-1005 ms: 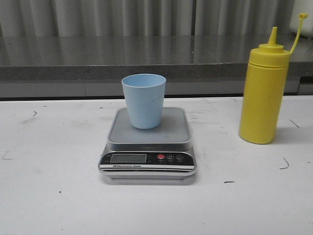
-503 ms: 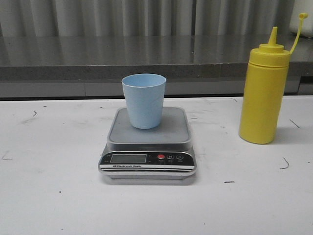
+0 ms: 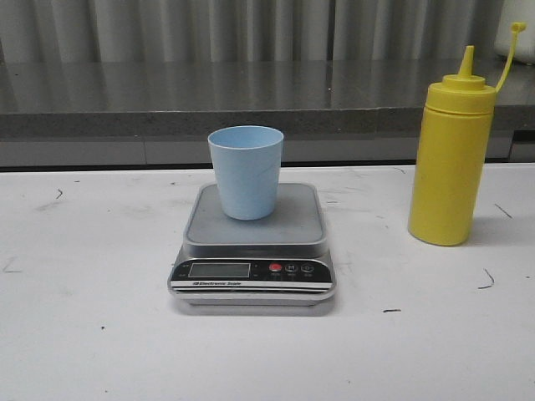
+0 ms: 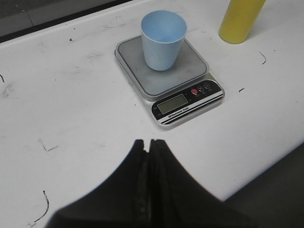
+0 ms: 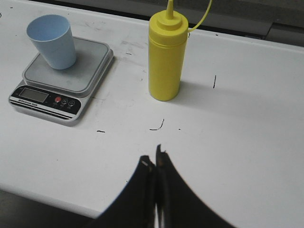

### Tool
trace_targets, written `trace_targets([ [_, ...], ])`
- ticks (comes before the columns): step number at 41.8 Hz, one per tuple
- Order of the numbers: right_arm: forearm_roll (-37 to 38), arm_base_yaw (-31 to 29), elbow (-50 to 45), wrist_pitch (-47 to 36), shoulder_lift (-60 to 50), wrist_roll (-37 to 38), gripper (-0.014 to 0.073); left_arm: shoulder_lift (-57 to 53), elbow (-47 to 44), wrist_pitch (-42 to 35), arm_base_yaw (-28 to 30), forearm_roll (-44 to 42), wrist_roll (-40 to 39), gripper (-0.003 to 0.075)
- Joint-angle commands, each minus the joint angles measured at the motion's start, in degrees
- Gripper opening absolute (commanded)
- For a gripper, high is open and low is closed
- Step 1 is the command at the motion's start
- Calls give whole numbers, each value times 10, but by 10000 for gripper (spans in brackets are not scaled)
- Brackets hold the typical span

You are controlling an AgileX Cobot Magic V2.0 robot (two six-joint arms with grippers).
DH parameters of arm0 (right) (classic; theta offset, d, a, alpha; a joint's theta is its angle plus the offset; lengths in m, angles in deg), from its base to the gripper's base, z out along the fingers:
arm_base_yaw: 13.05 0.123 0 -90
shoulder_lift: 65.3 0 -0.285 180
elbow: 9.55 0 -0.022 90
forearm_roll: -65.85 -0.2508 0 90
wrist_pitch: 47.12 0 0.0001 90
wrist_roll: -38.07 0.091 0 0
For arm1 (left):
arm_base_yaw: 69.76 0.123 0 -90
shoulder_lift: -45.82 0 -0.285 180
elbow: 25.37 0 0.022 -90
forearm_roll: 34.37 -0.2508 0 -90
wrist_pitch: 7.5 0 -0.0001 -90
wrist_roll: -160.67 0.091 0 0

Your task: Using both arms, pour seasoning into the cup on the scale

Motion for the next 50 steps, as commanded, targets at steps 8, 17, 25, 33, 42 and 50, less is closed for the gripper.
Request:
trace_targets([
  [8,2,1,19,-36,4,-5,-67,-3,14,-39,-2,8,-3,-20],
  [17,2,1,19,-36,4,-5,-67,-58,-62,-131,53,4,-3,-20],
  [25,2,1,19,-36,4,-5,-67,-185,-244,-328,149,4,-3,-20],
  [33,2,1,19,-36,4,-5,-67,-301,-390,-471,214,4,-3,-20],
  [42,2,1,19,-36,4,-5,-67,-389,-458,-522,259,4,-3,-20],
  [50,2,1,19,-36,4,-5,-67,-408,-475,-519,265,4,-3,-20],
])
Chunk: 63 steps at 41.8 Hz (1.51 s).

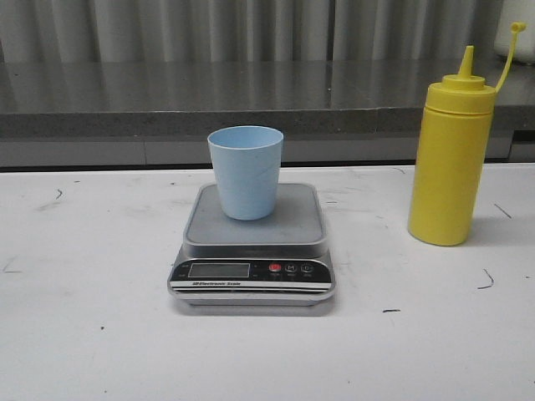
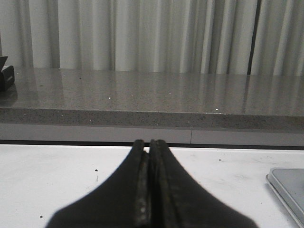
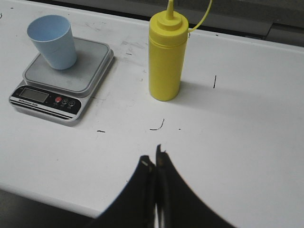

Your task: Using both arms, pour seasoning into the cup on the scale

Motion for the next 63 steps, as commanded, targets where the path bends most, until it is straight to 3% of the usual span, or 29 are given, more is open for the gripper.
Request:
trace_targets([
  [1,2,1,19,-37,5,-5,-67,-10,-14,-40,2,4,-3,-20],
  [18,2,1,19,-37,5,-5,-67,-9,-14,-34,2,13,-4,-20],
  [25,2,1,19,-37,5,-5,-67,-9,-14,-16,2,-32,-43,-20],
  [63,2,1,19,-37,5,-5,-67,-9,-14,-16,2,-32,-43,-20],
])
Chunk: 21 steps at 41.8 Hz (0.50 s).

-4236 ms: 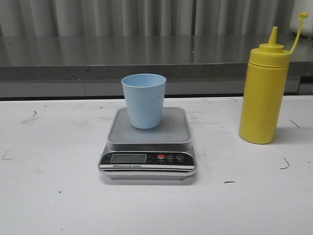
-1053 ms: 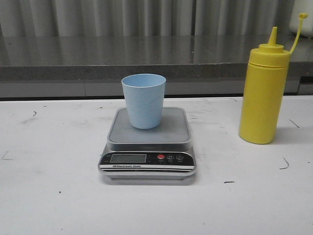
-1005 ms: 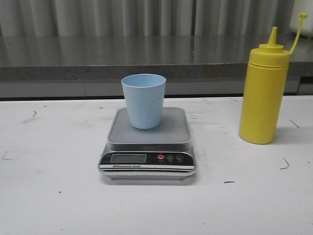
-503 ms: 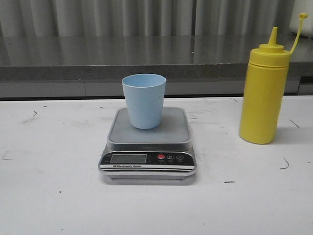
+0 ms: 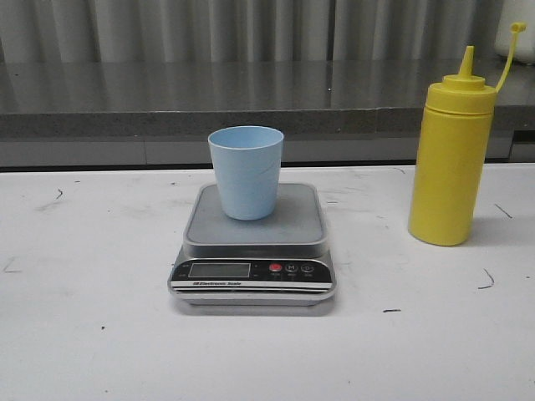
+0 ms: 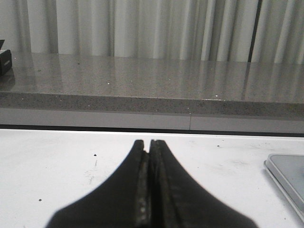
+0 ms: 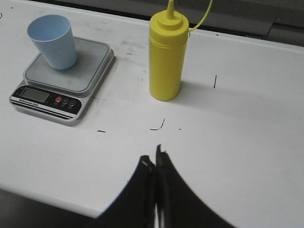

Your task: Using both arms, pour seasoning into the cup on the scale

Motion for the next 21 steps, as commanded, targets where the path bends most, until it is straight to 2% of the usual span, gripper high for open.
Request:
trace_targets([
  [1,3,1,19,-37,5,-5,-67,-9,-14,-45,2,0,-4,-20],
  [9,33,-7,-11,-67,-11,-10,-64,-9,-14,-45,2,0,-4,-20],
  [16,5,-72,-136,-219,-90,-53,-62,-9,-14,-45,2,0,-4,-20],
  [21,-3,-120,-232,-287,-158,-53,-62,-9,-14,-45,2,0,-4,-20],
])
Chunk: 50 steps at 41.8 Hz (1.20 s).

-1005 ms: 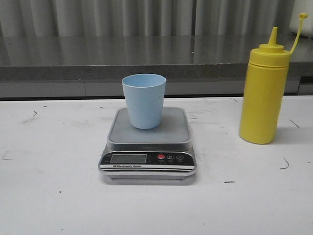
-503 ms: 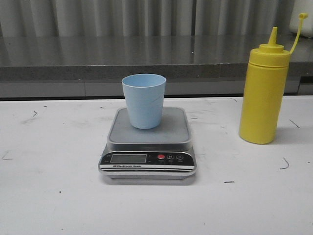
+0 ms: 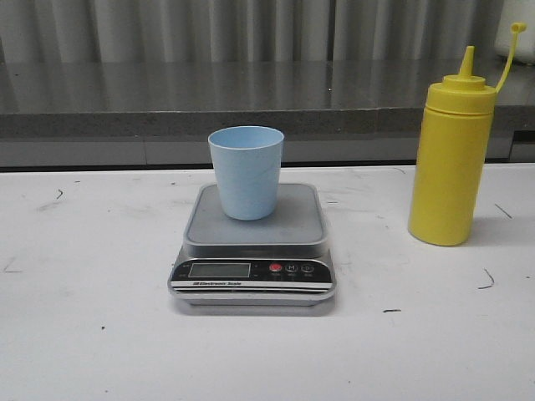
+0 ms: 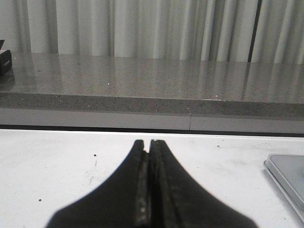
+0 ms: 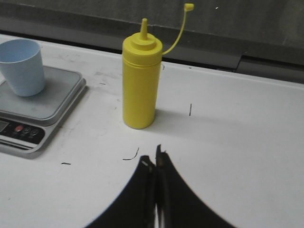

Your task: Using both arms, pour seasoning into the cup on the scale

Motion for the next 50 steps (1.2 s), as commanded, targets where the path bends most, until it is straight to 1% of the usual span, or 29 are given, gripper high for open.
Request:
trace_targets([
  [1,-3,-35,-52,-102,-37,-10,-62,-9,-14,-45,2,0,-4,-20],
  [5,-4,-65,-115,-146,-76,-9,-63,-9,-14,-45,2,0,-4,-20],
  [11,-4,-105,-196,-239,-107,-9,-63,-9,-14,-45,2,0,-4,-20],
  [19,-4,-112,-265,-365,-112,-8,-67,-9,-14,-45,2,0,-4,-20],
  [35,-4,-112,-264,-373,-112,-8,-67,-9,-14,-45,2,0,-4,-20],
  [42,-5,-112,-264,-408,-112,-8,-67,-9,-14,-45,2,0,-4,-20],
  [47,-71,-112,-264,-410,-112,-37,-67,-9,-14,-45,2,0,-4,-20],
  [50,-81,-112,-264,-410,-112,-58,-67,-9,-14,-45,2,0,-4,-20],
])
